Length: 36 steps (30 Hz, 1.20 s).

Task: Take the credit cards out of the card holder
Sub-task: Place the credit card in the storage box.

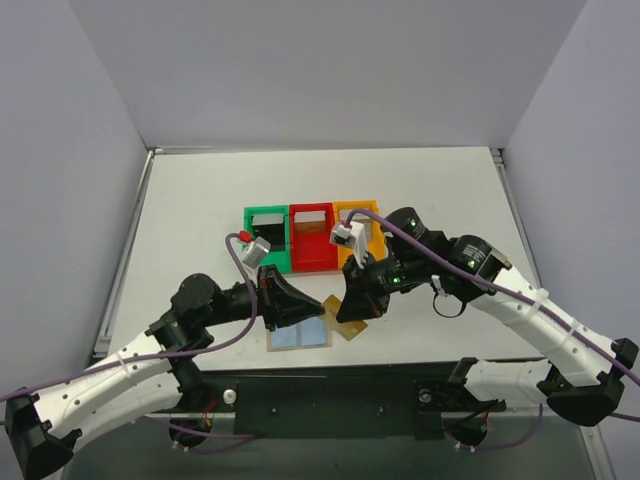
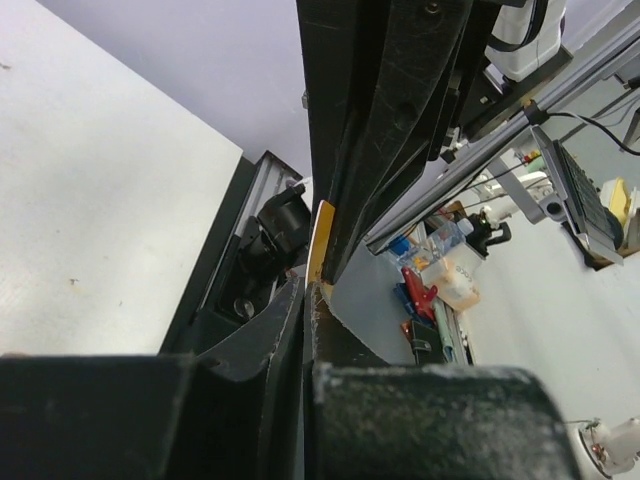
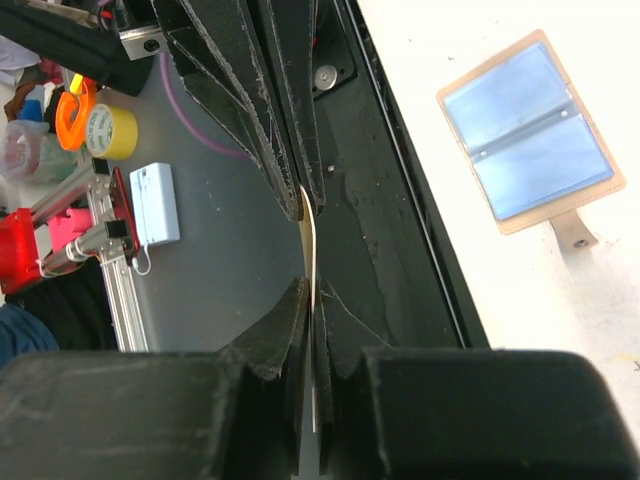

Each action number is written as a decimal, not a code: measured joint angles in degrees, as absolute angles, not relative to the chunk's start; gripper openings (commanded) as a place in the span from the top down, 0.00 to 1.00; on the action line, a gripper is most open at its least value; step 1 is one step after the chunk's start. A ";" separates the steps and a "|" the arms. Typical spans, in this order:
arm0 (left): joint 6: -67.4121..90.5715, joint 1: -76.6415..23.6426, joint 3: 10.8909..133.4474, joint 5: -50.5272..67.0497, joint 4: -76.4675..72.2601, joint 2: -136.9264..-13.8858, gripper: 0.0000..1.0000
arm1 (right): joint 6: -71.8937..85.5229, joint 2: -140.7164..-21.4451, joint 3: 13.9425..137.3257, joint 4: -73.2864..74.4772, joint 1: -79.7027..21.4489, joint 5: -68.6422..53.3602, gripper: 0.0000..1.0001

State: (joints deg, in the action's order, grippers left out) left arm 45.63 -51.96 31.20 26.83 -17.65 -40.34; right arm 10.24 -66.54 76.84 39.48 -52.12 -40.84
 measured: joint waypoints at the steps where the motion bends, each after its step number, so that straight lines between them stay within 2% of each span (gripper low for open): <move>1: 45.60 -51.96 31.29 27.27 -17.65 -40.49 0.90 | 10.22 -66.54 76.95 39.72 -52.14 -40.95 1.00; 12: 45.89 -51.92 31.38 30.04 -18.11 -41.78 0.86 | 9.93 -67.20 77.19 41.85 -52.23 -41.78 1.00; 13: 45.91 -51.92 31.38 30.20 -18.17 -41.80 0.88 | 9.91 -67.20 77.21 41.91 -52.23 -41.85 1.00; 15: 46.00 -51.92 31.38 30.33 -18.28 -41.80 1.00 | 9.85 -67.24 77.41 42.00 -52.23 -41.95 1.00; 17: 46.09 -51.90 31.38 30.52 -18.41 -41.76 1.00 | 9.74 -67.31 77.52 42.13 -52.23 -42.06 0.98; 18: 46.02 -51.90 31.38 30.59 -18.46 -41.71 1.00 | 9.74 -67.33 77.60 42.24 -52.23 -42.06 0.81; 20: 46.13 -51.90 31.38 30.59 -18.68 -41.54 1.00 | 9.87 -67.44 77.89 42.30 -52.23 -41.87 0.61; 22: 46.28 -51.94 31.33 30.30 -19.27 -41.01 1.00 | 10.17 -67.68 78.04 41.93 -52.23 -40.99 0.52; 23: 46.30 -51.99 31.09 29.82 -19.75 -40.45 1.00 | 10.28 -67.83 78.04 41.71 -52.21 -40.47 0.51; 27: 46.30 -51.99 29.39 26.28 -20.75 -36.82 1.00 | 11.14 -68.36 78.06 41.15 -51.24 -38.30 0.51; 36: 47.83 -51.92 23.18 14.20 -24.03 -29.76 1.00 | 18.00 -64.97 74.11 31.83 -45.56 -37.93 0.70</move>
State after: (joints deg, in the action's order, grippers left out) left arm 47.83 -51.92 23.18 14.20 -24.03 -29.76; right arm 18.00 -64.97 74.11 31.83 -45.56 -37.93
